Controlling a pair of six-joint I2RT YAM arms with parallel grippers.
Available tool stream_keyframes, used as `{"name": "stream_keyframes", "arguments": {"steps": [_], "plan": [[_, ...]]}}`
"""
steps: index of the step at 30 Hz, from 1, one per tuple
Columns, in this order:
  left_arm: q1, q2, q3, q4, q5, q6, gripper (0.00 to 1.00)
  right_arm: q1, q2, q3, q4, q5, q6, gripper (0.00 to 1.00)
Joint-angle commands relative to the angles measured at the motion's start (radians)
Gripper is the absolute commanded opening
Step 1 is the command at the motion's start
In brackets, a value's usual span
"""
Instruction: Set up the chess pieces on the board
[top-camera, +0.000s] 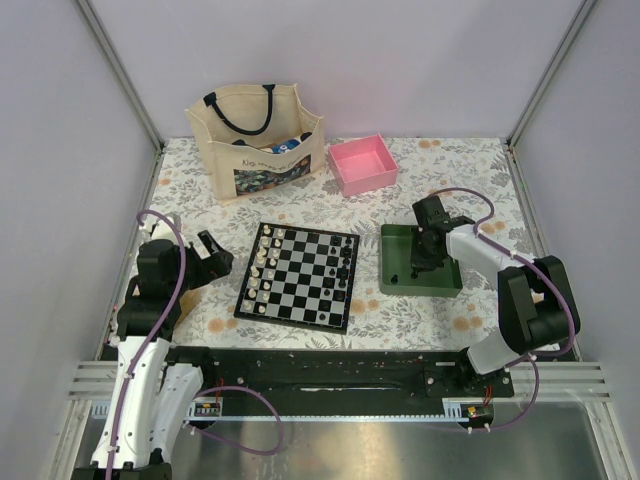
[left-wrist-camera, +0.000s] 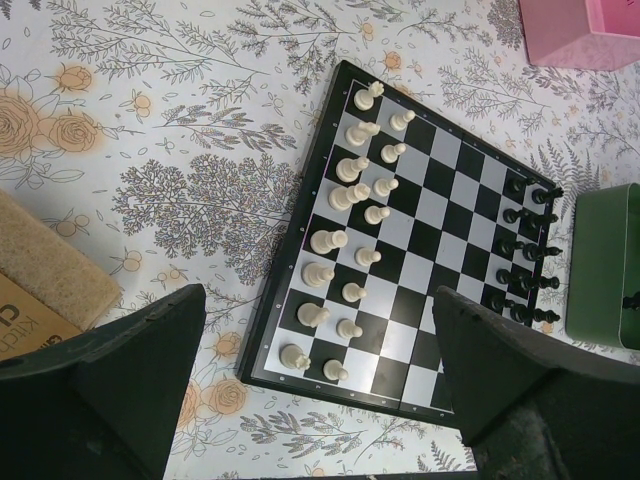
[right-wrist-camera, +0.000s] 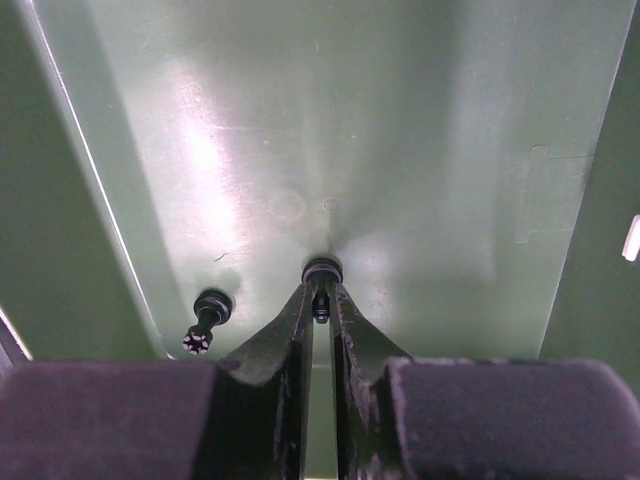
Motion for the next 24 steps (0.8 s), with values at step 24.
{"name": "stream_keyframes", "arguments": {"steps": [24], "plan": [[0.0, -0.015, -0.006, 0.049, 0.004, 0.001, 0.99, 0.175, -0.3, 0.098, -0.144, -0.116, 0.004, 0.08]]}}
